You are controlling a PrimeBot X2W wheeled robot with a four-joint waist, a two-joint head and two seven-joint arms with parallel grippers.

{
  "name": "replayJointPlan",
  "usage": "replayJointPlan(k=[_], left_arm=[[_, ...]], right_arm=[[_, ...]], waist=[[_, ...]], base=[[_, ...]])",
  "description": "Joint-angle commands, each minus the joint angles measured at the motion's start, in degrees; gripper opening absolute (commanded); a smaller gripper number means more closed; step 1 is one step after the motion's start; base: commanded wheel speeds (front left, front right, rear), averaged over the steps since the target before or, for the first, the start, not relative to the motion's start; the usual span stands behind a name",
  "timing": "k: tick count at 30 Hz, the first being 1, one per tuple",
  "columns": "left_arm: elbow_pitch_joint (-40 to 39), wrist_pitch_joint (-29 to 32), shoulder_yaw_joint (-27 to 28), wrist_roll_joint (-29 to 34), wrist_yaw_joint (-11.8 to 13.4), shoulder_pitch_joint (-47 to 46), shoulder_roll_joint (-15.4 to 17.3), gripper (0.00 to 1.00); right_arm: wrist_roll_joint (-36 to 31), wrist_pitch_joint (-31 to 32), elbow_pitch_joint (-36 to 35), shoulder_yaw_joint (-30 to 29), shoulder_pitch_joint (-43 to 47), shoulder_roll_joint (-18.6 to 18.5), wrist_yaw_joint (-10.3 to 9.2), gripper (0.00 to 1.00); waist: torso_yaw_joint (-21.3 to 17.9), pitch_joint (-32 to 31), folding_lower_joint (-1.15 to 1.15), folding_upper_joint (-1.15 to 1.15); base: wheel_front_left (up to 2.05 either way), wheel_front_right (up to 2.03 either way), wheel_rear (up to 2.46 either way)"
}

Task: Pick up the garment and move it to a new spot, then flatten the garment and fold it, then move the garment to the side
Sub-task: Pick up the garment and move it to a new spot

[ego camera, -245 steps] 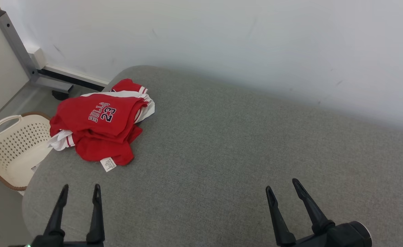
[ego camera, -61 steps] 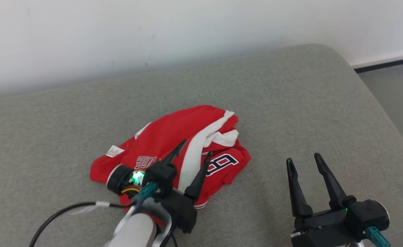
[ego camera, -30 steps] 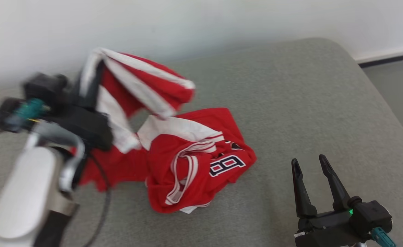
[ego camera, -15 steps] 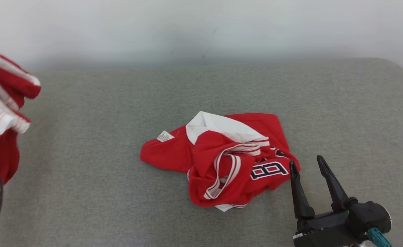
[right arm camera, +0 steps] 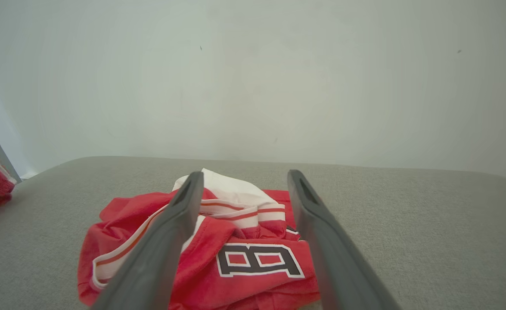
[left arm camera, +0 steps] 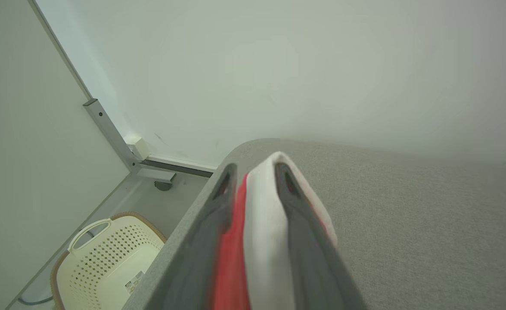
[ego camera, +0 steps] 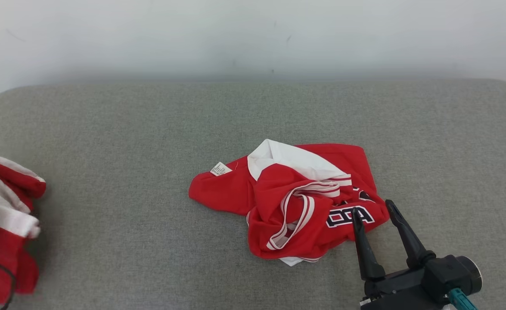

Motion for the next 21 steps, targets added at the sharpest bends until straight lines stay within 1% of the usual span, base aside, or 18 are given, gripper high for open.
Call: replayJointPlan(k=[1,6,9,13,17,21], left_arm=[[1.0,-1.0,0.0,0.0,-0.2,0.1,-0.4,1.0],[2.1,-5.8,-0.2,0.5,-0.5,-0.5,-0.2,1.0],[0.3,-8.7,-1.0,1.1,-1.4,1.3,-0.8,1.0],[-4.6,-11.1,-2.4,1.8,-1.5,5.0,-2.2,1.0],[-11.9,-12.6,-4.0,2.0,-0.9,11.2,-4.9,1.0],[-19.0,-13.7,-5.4,2.1,1.0,17.8,-8.7,1.0]], right_arm=[[-0.5,0.0,-0.1,-0.1,0.4,-0.1,-0.14,1.0],[-0.6,0.0,-0.2,-0.4,0.8,-0.1,-0.14,1.0],[0.2,0.0,0.1,-0.3,1.1,0.0,-0.14,1.0],[0.9,0.0,0.1,-0.1,1.5,0.0,-0.14,1.0],[1.7,0.0,0.2,-0.1,2.0,-0.1,-0.14,1.0],[2.3,0.0,0.4,0.0,2.2,0.0,-0.14,1.0]], waist=[[-0.5,-0.4,0.0,0.0],[-1.4,-0.8,0.0,0.0],[-2.0,-1.6,0.0,0.0],[-2.9,-2.9,0.0,0.0],[-4.3,-4.3,0.0,0.0],[-6.1,-5.4,0.0,0.0]], base=[[0.0,0.0,0.0],[0.0,0.0,0.0],[0.0,0.0,0.0],[0.0,0.0,0.0],[0.0,0.0,0.0],[0.0,0.0,0.0]])
